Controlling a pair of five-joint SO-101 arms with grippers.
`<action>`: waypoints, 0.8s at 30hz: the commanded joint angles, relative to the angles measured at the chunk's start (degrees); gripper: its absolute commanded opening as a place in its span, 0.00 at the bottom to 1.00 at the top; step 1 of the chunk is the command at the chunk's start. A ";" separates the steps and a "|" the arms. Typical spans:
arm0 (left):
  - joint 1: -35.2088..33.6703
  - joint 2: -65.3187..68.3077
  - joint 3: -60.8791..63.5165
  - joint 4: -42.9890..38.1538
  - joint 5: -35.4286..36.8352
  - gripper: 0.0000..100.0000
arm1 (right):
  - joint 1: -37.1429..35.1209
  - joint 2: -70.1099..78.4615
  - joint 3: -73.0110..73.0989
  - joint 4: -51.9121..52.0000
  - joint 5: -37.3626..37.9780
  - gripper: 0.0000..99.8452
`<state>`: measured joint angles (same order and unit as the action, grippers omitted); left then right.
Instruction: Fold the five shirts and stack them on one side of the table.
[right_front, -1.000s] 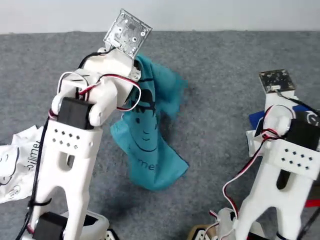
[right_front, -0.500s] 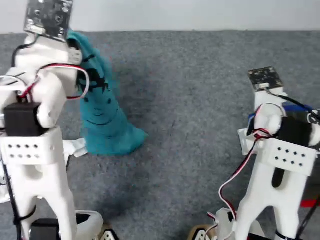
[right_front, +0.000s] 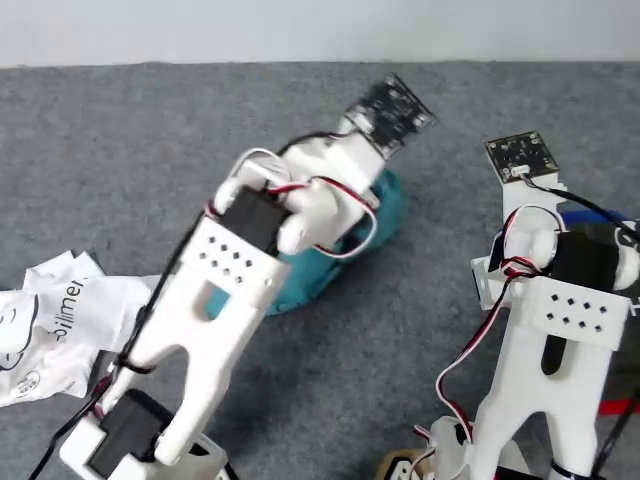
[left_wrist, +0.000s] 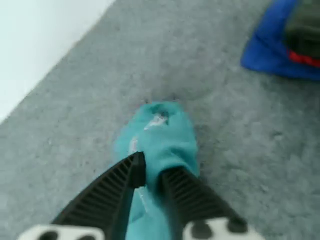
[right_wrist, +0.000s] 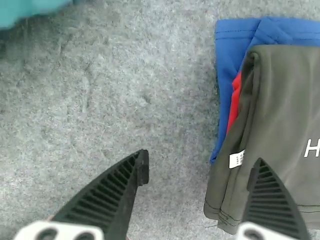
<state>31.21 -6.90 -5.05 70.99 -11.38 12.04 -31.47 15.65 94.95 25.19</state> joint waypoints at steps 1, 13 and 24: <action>0.79 0.00 -0.40 1.58 0.79 0.16 | -0.31 -1.54 0.09 -0.31 0.35 0.31; -10.37 -2.55 -4.53 6.42 0.26 0.18 | -1.36 -0.84 0.09 -1.01 0.35 0.31; -31.03 -3.16 12.44 11.69 0.44 0.18 | -35.91 9.10 2.37 -4.62 0.44 0.31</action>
<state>0.88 -7.69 3.30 82.07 -11.38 -16.62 -25.23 17.49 91.87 25.10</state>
